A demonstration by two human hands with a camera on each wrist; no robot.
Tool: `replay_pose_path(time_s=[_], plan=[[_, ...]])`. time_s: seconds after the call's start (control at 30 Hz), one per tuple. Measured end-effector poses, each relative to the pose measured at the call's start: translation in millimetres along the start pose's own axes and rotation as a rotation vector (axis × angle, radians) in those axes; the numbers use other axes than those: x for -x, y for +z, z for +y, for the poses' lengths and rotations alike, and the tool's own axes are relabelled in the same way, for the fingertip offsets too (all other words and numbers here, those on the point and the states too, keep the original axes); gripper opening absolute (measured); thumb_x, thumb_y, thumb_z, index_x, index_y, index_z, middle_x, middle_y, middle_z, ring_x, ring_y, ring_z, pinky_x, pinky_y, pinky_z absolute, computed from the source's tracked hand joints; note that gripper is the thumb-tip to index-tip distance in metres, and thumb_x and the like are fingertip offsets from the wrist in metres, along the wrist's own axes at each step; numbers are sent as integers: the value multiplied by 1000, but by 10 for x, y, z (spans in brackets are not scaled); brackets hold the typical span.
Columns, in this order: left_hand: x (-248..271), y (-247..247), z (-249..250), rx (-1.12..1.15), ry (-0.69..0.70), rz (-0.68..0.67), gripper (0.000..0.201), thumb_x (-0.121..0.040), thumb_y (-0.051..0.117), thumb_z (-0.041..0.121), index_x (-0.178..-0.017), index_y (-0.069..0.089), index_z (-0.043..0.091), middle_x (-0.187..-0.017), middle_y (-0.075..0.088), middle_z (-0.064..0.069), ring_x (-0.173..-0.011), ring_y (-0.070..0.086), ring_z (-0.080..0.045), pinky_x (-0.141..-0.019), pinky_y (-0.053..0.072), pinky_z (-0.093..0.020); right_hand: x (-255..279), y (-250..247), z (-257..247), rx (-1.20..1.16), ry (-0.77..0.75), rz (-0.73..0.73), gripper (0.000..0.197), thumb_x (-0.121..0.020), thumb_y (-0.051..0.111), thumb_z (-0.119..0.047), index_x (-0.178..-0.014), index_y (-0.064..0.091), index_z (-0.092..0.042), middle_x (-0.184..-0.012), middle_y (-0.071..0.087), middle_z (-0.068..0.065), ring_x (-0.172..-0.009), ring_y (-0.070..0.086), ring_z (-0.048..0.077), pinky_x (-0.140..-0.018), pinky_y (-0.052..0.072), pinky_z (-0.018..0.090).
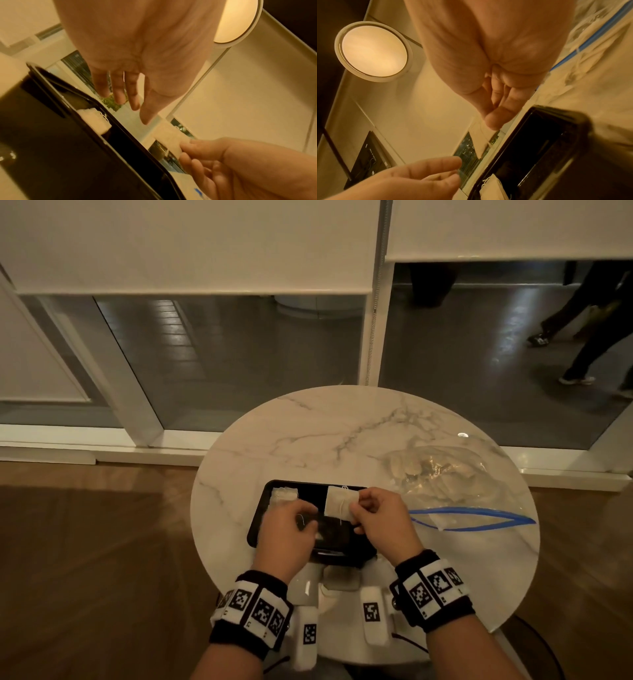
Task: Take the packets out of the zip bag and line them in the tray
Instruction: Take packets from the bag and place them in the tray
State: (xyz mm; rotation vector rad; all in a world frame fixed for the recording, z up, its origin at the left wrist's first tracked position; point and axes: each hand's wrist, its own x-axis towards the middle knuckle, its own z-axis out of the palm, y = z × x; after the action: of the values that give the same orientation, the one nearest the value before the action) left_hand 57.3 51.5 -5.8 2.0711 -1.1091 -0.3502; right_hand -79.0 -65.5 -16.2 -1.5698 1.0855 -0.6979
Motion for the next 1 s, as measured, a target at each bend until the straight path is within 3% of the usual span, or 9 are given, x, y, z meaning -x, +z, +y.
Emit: replay_pose_path(time_s=[0.1, 0.2, 0.3, 0.47, 0.6, 0.73, 0.83, 0.9, 1.0], plan=[[-63, -139, -171, -111, -80, 83, 45, -81, 80, 34, -123, 64, 28, -128, 57, 3, -127, 46, -18, -104, 40, -30, -121, 138, -48, 94, 52, -13, 8, -92, 67, -11, -96, 68, -18, -87, 72, 3, -70, 72, 14, -60, 59, 22], [-79, -200, -325, -169, -179, -5, 83, -69, 82, 58, -140, 50, 27, -143, 44, 2, -138, 35, -20, -114, 37, -39, -259, 290, -134, 213, 103, -58, 11, -89, 68, -9, -87, 67, -20, -81, 72, 3, -62, 72, 15, -59, 59, 23], [-74, -185, -418, -194, -201, -62, 105, -61, 83, 66, -147, 40, 24, -150, 37, 3, -142, 32, -18, -116, 34, -38, -410, 434, -178, 295, 168, -79, 22, -86, 65, -4, -72, 68, -21, -74, 71, 5, -63, 73, 20, -66, 63, 31], [-57, -114, -482, -165, -205, -66, 110, -60, 87, 59, -150, 36, 20, -158, 30, 4, -143, 34, -17, -116, 35, -37, -636, 622, -106, 401, 252, -169, 14, -80, 71, 2, -75, 72, -11, -90, 73, 11, -79, 74, 27, -69, 64, 39], [-65, -109, -529, -108, -186, -47, 109, -55, 88, 60, -147, 39, 29, -154, 32, 8, -136, 43, -15, -110, 43, -38, -816, 745, 2, 496, 257, -207, 10, -72, 76, -6, -81, 76, -10, -91, 76, 12, -88, 74, 26, -76, 63, 38], [-71, -100, -560, -84, -182, -44, 111, -50, 86, 62, -146, 40, 31, -152, 33, 10, -132, 46, -13, -108, 46, -40, -948, 777, -11, 491, 282, -252, 7, -79, 72, -8, -84, 72, -4, -97, 75, 16, -90, 74, 26, -80, 62, 39], [-74, -95, -563, -78, -183, -45, 111, -51, 87, 62, -146, 40, 31, -153, 32, 11, -133, 46, -14, -108, 46, -40, -1029, 808, 16, 610, 295, -222, 22, -81, 71, -19, -92, 73, 0, -94, 75, 13, -90, 73, 26, -81, 62, 37], [-75, -91, -561, -76, -181, -43, 111, -51, 87, 61, -147, 39, 30, -154, 31, 10, -134, 45, -14, -109, 45, -39, -1013, 822, -24, 683, 286, -225, 23, -85, 68, -25, -86, 70, -2, -85, 72, 9, -80, 70, 22, -69, 59, 30], [-74, -96, -560, -78, -183, -42, 111, -53, 89, 59, -148, 39, 29, -155, 30, 9, -136, 43, -15, -110, 43, -39, -991, 798, -57, 730, 257, -203, 31, -91, 62, -31, -71, 56, -9, -66, 53, 2, -58, 51, 16, -45, 35, 22]])
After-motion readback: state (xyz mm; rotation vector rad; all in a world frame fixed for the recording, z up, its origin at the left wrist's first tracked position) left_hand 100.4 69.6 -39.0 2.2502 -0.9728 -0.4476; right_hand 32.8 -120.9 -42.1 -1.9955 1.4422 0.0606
